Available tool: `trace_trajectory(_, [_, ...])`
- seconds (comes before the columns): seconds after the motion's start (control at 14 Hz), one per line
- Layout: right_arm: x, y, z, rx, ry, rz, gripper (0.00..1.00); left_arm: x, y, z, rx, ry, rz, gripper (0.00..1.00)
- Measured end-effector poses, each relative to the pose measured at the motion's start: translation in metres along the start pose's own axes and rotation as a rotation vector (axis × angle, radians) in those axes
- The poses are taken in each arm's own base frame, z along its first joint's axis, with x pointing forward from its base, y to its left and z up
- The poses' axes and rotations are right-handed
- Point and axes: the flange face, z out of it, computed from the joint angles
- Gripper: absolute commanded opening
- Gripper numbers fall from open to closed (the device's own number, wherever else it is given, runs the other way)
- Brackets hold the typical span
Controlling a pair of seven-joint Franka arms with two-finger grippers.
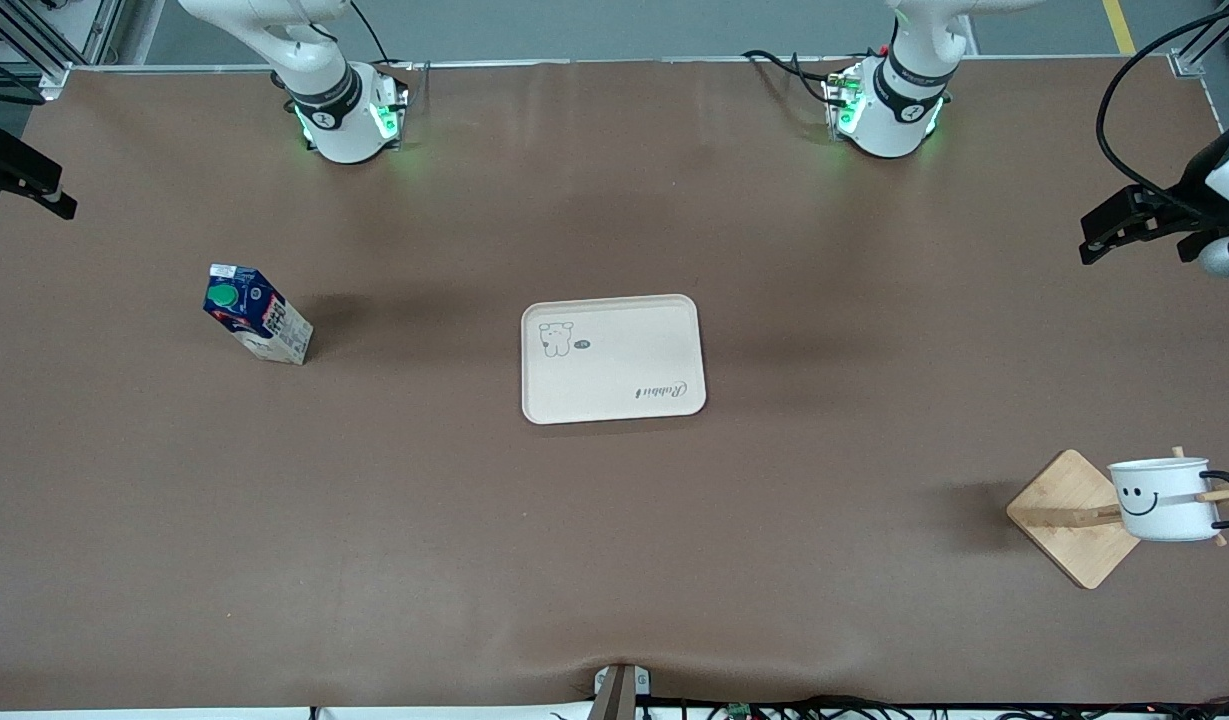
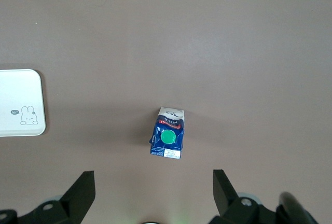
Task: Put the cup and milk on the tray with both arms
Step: 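Move the left gripper toward the white mug on the wooden stand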
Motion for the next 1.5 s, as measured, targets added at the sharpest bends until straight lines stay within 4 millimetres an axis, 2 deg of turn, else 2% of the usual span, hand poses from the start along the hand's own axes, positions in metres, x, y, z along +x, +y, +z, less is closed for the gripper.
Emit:
trace_trajectory(0.29, [0.001,0.006,0.002,0.001,-0.004,0.012,1.0,0.0,-0.001,-0.007,0.002,0.014,-0.002,1.0])
trace_trajectory(0.5, [0.001,0.007,0.002,0.001,-0.005,0.013,1.0,0.0,-0.009,-0.014,0.002,0.031,-0.017,1.0])
trace_trajectory(0.79, [0.001,0.007,0.002,0.001,-0.004,0.013,1.0,0.009,-0.041,-0.009,0.002,0.05,-0.073,1.0])
trace_trajectory(0.93, [0.001,0.007,0.002,0.001,-0.004,0.013,1.0,0.021,-0.066,0.0,0.004,0.084,-0.093,1.0])
trace_trajectory(1.07, [0.001,0.007,0.002,0.001,-0.003,0.013,1.0,0.037,-0.079,0.014,0.006,0.119,-0.097,1.0])
trace_trajectory(1.21, [0.001,0.007,0.002,0.001,-0.003,0.013,1.0,0.057,-0.079,0.033,0.003,0.15,-0.123,1.0])
trace_trajectory(1.5, [0.001,0.007,0.002,0.001,-0.003,0.013,1.0,0.088,-0.074,0.062,-0.019,0.241,-0.281,1.0])
